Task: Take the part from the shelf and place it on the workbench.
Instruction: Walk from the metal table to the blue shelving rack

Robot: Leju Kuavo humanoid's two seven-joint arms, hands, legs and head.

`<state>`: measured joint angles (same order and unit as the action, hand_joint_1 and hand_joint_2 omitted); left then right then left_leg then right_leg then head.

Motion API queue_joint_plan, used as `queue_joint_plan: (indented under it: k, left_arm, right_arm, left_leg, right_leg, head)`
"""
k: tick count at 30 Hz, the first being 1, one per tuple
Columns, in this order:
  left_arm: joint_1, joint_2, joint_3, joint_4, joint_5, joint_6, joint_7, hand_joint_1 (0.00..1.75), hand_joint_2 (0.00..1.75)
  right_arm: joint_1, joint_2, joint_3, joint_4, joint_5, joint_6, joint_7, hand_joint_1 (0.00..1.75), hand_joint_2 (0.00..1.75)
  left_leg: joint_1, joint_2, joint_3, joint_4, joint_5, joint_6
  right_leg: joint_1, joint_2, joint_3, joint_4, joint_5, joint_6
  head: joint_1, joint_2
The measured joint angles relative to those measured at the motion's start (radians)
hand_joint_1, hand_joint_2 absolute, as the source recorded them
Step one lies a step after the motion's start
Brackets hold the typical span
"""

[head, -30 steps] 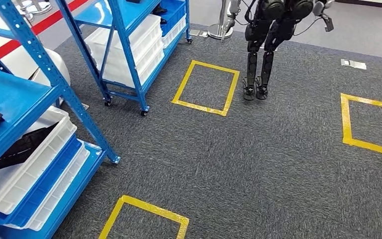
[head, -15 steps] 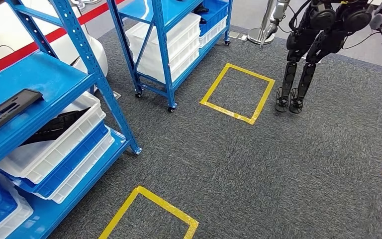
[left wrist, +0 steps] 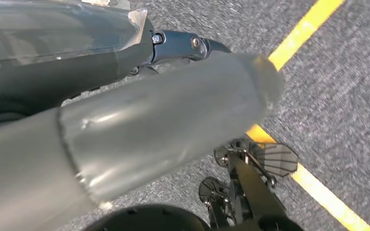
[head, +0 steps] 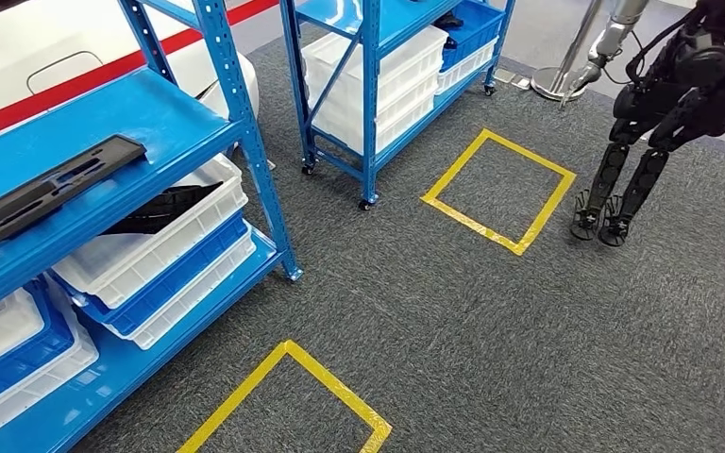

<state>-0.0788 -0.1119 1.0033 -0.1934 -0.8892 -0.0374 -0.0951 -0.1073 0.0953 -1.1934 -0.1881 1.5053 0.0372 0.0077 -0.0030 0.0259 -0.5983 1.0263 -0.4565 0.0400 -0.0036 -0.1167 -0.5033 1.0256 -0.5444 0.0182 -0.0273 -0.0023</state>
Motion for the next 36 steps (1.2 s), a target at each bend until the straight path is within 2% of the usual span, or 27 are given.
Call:
queue_joint_plan:
  k: [2, 4, 6, 8, 10, 11, 12, 13, 14, 15, 16, 18, 19, 20, 21, 22, 23, 25, 27, 28, 29, 30, 31, 32, 34, 35, 36]
  left_arm:
    - [-0.001, -0.001, 0.0, 0.0, 0.0, 0.0, 0.0, 0.0, 0.0]
    - [-0.004, -0.002, 0.0, 0.0, -0.001, 0.0, 0.0, 0.0, 0.0]
    - [-0.006, -0.003, 0.0, 0.0, -0.002, 0.0, 0.001, 0.0, 0.0]
    - [-0.005, -0.003, 0.0, 0.0, -0.003, 0.0, 0.001, 0.0, 0.0]
    - [-0.005, -0.003, 0.0, 0.0, -0.003, 0.0, 0.001, 0.0, 0.0]
    - [-0.005, -0.003, 0.0, 0.0, -0.006, 0.0, 0.002, 0.0, 0.0]
    - [-0.004, -0.004, -0.003, 0.0, -0.011, 0.0, 0.003, 0.0, 0.0]
    - [-0.004, -0.004, -0.006, 0.0, -0.016, 0.0, 0.003, 0.0, 0.0]
    - [-0.002, -0.003, -0.01, 0.0, -0.022, -0.001, 0.003, 0.0, 0.0]
    - [-0.001, -0.003, -0.013, 0.0, -0.025, -0.001, 0.002, 0.0, 0.0]
    - [0.0, -0.002, -0.015, 0.0, -0.025, -0.002, 0.002, 0.0, 0.0]
    - [0.0, -0.002, -0.015, 0.0, -0.026, -0.002, 0.002, 0.0, 0.0]
    - [-0.001, -0.002, -0.015, 0.0, -0.026, -0.002, 0.002, 0.0, 0.0]
    - [-0.002, -0.002, -0.015, 0.0, -0.026, -0.002, 0.001, 0.0, 0.0]
    - [-0.001, -0.002, -0.015, 0.0, -0.025, -0.002, 0.001, 0.0, 0.0]
    - [-0.001, -0.002, -0.015, 0.0, -0.025, -0.002, 0.001, 0.0, 0.0]
    - [0.0, -0.002, -0.015, 0.0, -0.025, -0.002, 0.001, 0.0, 0.0]
    - [-0.001, -0.001, -0.015, 0.0, -0.026, -0.002, 0.001, 0.0, 0.0]
    - [-0.005, 0.001, -0.015, 0.0, -0.029, -0.002, 0.0, 0.0, 0.0]
    - [-0.006, 0.001, -0.015, 0.0, -0.031, -0.002, 0.0, 0.0, 0.0]
    - [-0.007, 0.002, -0.016, 0.0, -0.033, -0.002, 0.0, 0.0, 0.0]
    - [-0.006, 0.003, -0.016, 0.0, -0.034, -0.001, 0.0, 0.0, 0.0]
    - [-0.005, 0.003, -0.016, 0.0, -0.035, -0.001, 0.0, 0.0, 0.0]
    - [-0.006, 0.002, -0.016, 0.0, -0.036, -0.001, 0.001, 0.0, 0.0]
    - [-0.009, 0.001, -0.016, 0.0, -0.037, 0.0, 0.003, 0.0, 0.0]
    - [-0.01, 0.001, -0.016, 0.0, -0.037, 0.0, 0.004, 0.0, 0.0]
    - [-0.01, 0.0, -0.016, 0.0, -0.037, 0.001, 0.005, 0.0, 0.0]
  right_arm:
    - [-0.001, 0.0, 0.001, 0.0, 0.0, 0.0, 0.0, 0.0, 0.0]
    - [0.003, 0.0, 0.002, 0.0, 0.0, 0.0, 0.001, 0.0, 0.0]
    - [0.007, 0.001, 0.002, 0.0, 0.001, 0.0, 0.002, 0.0, 0.0]
    - [0.009, 0.001, 0.002, 0.0, 0.001, 0.0, 0.003, 0.0, 0.0]
    - [0.009, 0.001, 0.002, 0.0, 0.0, 0.0, 0.004, 0.0, 0.0]
    - [0.01, 0.001, 0.002, 0.0, -0.001, -0.001, 0.005, 0.0, 0.0]
    - [0.009, 0.001, 0.002, 0.0, -0.004, -0.002, 0.006, 0.0, 0.0]
    - [0.008, 0.003, 0.002, 0.0, -0.007, -0.003, 0.007, 0.0, 0.0]
    - [0.007, 0.005, 0.002, 0.0, -0.011, -0.004, 0.008, 0.0, 0.0]
    - [0.005, 0.008, 0.002, 0.0, -0.014, -0.005, 0.007, 0.0, 0.0]
    - [0.004, 0.011, 0.002, -0.001, -0.015, -0.005, 0.006, 0.0, 0.0]
    - [0.006, 0.012, 0.002, -0.001, -0.015, -0.005, 0.004, 0.0, 0.0]
    - [0.008, 0.013, 0.002, -0.001, -0.015, -0.005, 0.003, 0.0, 0.0]
    - [0.011, 0.013, 0.002, 0.0, -0.015, -0.005, 0.003, 0.0, 0.0]
    - [0.012, 0.012, 0.002, -0.001, -0.015, -0.004, 0.003, 0.0, 0.0]
    - [0.012, 0.012, 0.002, -0.001, -0.014, -0.004, 0.002, 0.0, 0.0]
    - [0.012, 0.013, 0.003, -0.001, -0.014, -0.003, 0.001, 0.0, 0.0]
    - [0.009, 0.016, 0.003, -0.001, -0.013, -0.001, -0.004, 0.0, 0.0]
    - [0.008, 0.021, 0.004, -0.001, -0.013, 0.0, -0.007, 0.0, 0.0]
    - [0.007, 0.022, 0.004, -0.001, -0.013, 0.0, -0.008, 0.0, 0.0]
    - [0.006, 0.024, 0.004, -0.001, -0.013, 0.0, -0.008, 0.0, 0.0]
    - [0.004, 0.025, 0.005, -0.001, -0.013, 0.0, -0.008, 0.0, 0.0]
    - [0.004, 0.025, 0.005, -0.001, -0.013, 0.0, -0.008, 0.0, 0.0]
    - [0.004, 0.025, 0.005, -0.001, -0.013, 0.0, -0.007, 0.0, 0.0]
    - [0.007, 0.023, 0.006, -0.001, -0.012, 0.0, -0.006, 0.0, 0.0]
    - [0.008, 0.022, 0.006, -0.001, -0.01, 0.0, -0.006, 0.0, 0.0]
    - [0.01, 0.02, 0.008, -0.001, -0.009, 0.001, -0.004, 0.0, 0.0]
  left_leg:
    - [0.008, -0.022, 0.012, -0.018, 0.01, 0.008]
    - [0.009, -0.045, 0.014, -0.02, 0.012, 0.011]
    - [0.009, -0.065, 0.013, -0.02, 0.012, 0.012]
    - [0.009, -0.072, 0.013, -0.02, 0.012, 0.012]
    - [0.009, -0.073, 0.013, -0.02, 0.012, 0.012]
    - [0.009, -0.081, 0.013, -0.019, 0.011, 0.011]
    - [0.011, -0.096, 0.013, -0.016, 0.01, 0.007]
    - [0.012, -0.12, 0.01, -0.012, 0.007, -0.002]
    - [0.014, -0.145, 0.007, -0.006, 0.004, -0.013]
    - [0.015, -0.148, 0.002, 0.005, -0.002, -0.024]
    - [0.015, -0.133, -0.009, 0.025, -0.015, -0.032]
    - [0.014, -0.07, -0.052, 0.115, -0.064, -0.039]
    - [0.015, -0.049, -0.084, 0.177, -0.094, -0.042]
    - [0.015, -0.038, -0.114, 0.233, -0.114, -0.043]
    - [0.015, -0.032, -0.132, 0.265, -0.12, -0.043]
    - [0.014, -0.029, -0.132, 0.26, -0.106, -0.039]
    - [0.012, -0.022, -0.112, 0.22, -0.077, -0.033]
    - [0.002, 0.022, -0.047, 0.096, -0.021, -0.009]
    - [-0.011, 0.058, -0.012, 0.026, -0.006, 0.009]
    - [-0.015, 0.058, -0.011, 0.021, -0.01, 0.012]
    - [-0.017, 0.044, -0.009, 0.014, -0.007, 0.014]
    - [-0.013, 0.031, -0.003, 0.002, -0.001, 0.016]
    - [-0.008, 0.018, 0.005, -0.011, 0.006, 0.018]
    - [-0.003, 0.005, 0.013, -0.024, 0.014, 0.019]
    - [0.004, -0.023, 0.018, -0.035, 0.022, 0.02]
    - [0.005, -0.039, 0.017, -0.035, 0.022, 0.02]
    - [0.007, -0.055, 0.017, -0.035, 0.022, 0.018]
  right_leg:
    - [0.001, 0.049, -0.027, 0.065, -0.033, 0.0]
    - [-0.004, 0.095, -0.09, 0.188, -0.082, -0.007]
    - [-0.006, 0.106, -0.137, 0.271, -0.107, -0.006]
    - [-0.007, 0.107, -0.149, 0.291, -0.111, -0.004]
    - [-0.007, 0.107, -0.15, 0.292, -0.11, -0.004]
    - [-0.008, 0.108, -0.145, 0.274, -0.098, 0.002]
    - [-0.014, 0.121, -0.121, 0.213, -0.065, 0.014]
    - [-0.018, 0.133, -0.092, 0.143, -0.031, 0.017]
    - [-0.024, 0.141, -0.063, 0.071, 0.004, 0.017]
    - [-0.028, 0.146, -0.038, 0.018, 0.027, 0.01]
    - [-0.027, 0.138, -0.032, 0.008, 0.031, -0.005]
    - [-0.022, 0.115, -0.03, 0.007, 0.031, -0.017]
    - [-0.018, 0.102, -0.029, 0.007, 0.029, -0.021]
    - [-0.014, 0.088, -0.028, 0.007, 0.026, -0.025]
    - [-0.011, 0.075, -0.027, 0.007, 0.024, -0.028]
    - [-0.008, 0.062, -0.026, 0.007, 0.022, -0.031]
    - [-0.005, 0.05, -0.023, 0.007, 0.019, -0.033]
    - [0.002, 0.029, -0.015, 0.006, 0.013, -0.034]
    - [0.005, 0.011, -0.01, 0.005, 0.008, -0.029]
    - [0.005, 0.0, -0.007, 0.003, 0.006, -0.025]
    - [0.005, -0.011, -0.003, -0.002, 0.005, -0.022]
    - [0.006, -0.012, 0.001, -0.003, 0.003, -0.018]
    - [0.006, 0.005, 0.0, 0.004, -0.003, -0.015]
    - [0.006, 0.033, -0.01, 0.029, -0.016, -0.013]
    - [-0.001, 0.092, -0.067, 0.139, -0.061, -0.013]
    - [-0.004, 0.103, -0.102, 0.203, -0.083, -0.011]
    - [-0.009, 0.107, -0.127, 0.246, -0.093, -0.006]
  head:
    - [0.003, 0.0]
    - [0.006, 0.0]
    - [0.007, 0.0]
    - [0.008, 0.0]
    - [0.008, 0.0]
    - [0.008, 0.0]
    - [0.008, 0.0]
    - [0.008, 0.0]
    - [0.007, 0.0]
    - [0.006, 0.0]
    - [0.003, 0.0]
    - [-0.004, 0.0]
    - [-0.006, 0.0]
    - [-0.006, 0.0]
    - [-0.006, 0.0]
    - [-0.006, 0.0]
    - [-0.006, 0.0]
    - [-0.005, 0.0]
    - [-0.005, 0.0]
    - [-0.005, 0.0]
    - [-0.006, 0.0]
    - [-0.006, 0.0]
    - [-0.005, 0.0]
    - [-0.003, 0.0]
    - [-0.001, 0.0]
    - [0.0, 0.0]
    - [0.0, 0.0]
